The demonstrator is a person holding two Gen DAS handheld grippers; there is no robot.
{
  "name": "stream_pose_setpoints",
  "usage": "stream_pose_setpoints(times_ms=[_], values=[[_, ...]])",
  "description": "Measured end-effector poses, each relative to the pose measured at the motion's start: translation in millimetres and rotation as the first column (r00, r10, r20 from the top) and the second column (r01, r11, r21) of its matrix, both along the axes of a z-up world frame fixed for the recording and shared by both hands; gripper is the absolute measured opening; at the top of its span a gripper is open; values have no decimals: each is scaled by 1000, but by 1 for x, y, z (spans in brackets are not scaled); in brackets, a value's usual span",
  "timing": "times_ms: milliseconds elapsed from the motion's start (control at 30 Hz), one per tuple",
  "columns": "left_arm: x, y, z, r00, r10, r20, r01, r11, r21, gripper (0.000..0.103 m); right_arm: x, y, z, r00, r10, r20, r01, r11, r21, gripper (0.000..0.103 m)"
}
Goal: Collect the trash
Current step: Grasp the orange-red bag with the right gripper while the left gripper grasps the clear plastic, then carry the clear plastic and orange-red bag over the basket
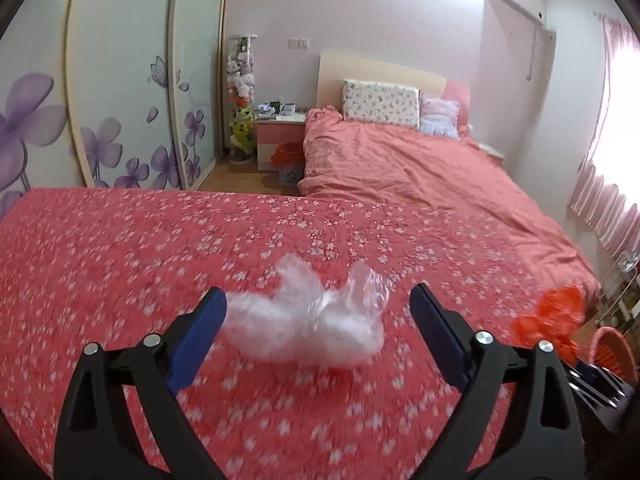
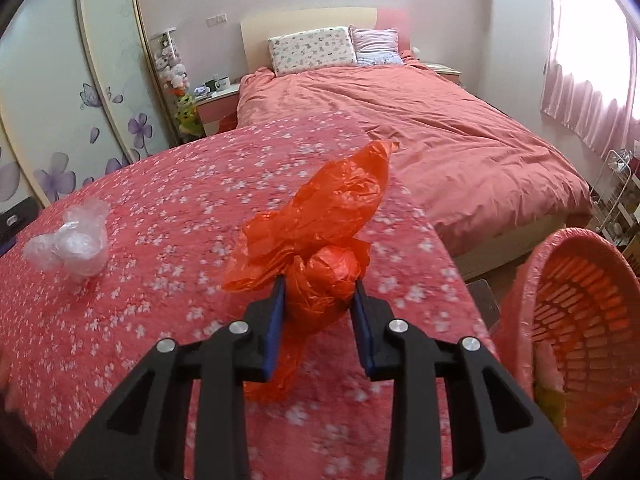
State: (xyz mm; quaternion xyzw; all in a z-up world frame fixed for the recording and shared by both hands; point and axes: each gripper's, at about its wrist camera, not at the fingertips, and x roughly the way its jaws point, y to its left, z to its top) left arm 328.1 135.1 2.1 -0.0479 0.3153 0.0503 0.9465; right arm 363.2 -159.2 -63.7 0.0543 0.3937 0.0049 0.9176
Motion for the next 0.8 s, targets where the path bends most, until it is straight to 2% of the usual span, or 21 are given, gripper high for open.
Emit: stream_pose_setpoints(times_ms=[133,200,267,333,400,433,500,600,800], values=[[24,-9,-24,996,16,-93,-9,997,71,92,-2,-11,-1,1000,-4,-1,4,1000,18,31],[30,-8,-35,990,19,-136,-8,997,80,92,-4,-15,-2,1000,-7,-3,7,1000,24,31],[35,-5,-49,981,9,-193,0,999,50,92,-4,-18,-2,1000,-12,-6,12,999,37,31],[38,-2,-60,973,-2,-231,6,1000,17,86,-7,-20,-2,1000,-16,-10,17,999,48,31],[39,-1,-66,968,-18,-252,13,1000,-21,73,-9,-23,-2,1000,-22,-9,22,998,53,31],[38,-2,-65,969,-13,-245,9,1000,-15,69,-10,-25,-1,1000,-23,-8,24,998,55,31],[36,-4,-61,972,-36,-232,28,999,-40,48,-13,-27,1,1000,-26,-4,27,998,58,31],[30,-7,-55,974,-56,-220,44,997,-60,41,-20,-34,6,999,-36,5,35,997,66,31],[5,-29,-31,981,-95,-166,86,994,-61,41,-41,-50,25,997,-68,44,64,994,92,31]])
